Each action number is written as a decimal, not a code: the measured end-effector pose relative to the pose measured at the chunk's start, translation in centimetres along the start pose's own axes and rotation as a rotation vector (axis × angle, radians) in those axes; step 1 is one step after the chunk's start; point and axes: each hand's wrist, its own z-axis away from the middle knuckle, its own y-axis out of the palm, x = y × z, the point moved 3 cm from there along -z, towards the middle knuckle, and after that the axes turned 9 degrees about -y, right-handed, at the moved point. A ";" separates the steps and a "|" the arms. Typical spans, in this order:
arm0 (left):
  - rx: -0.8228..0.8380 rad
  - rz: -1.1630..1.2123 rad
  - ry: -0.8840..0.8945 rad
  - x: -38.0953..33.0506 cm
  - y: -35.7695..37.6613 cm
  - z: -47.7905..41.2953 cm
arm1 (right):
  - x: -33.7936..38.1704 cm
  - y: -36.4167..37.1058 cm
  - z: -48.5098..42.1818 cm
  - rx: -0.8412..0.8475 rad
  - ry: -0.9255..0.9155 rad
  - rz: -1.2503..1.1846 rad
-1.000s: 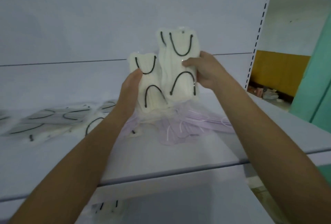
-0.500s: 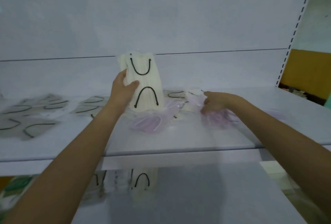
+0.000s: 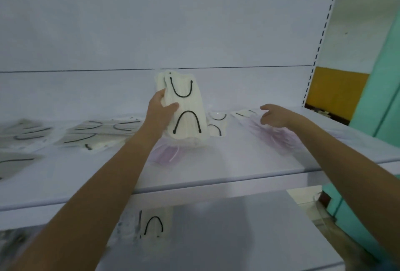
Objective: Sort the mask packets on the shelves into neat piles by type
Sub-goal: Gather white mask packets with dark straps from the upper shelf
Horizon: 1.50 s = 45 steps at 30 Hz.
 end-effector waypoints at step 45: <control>-0.127 -0.003 0.105 1.2 0.2 -3.4 | 10.6 -5.5 -8.7 -0.414 -0.516 -0.948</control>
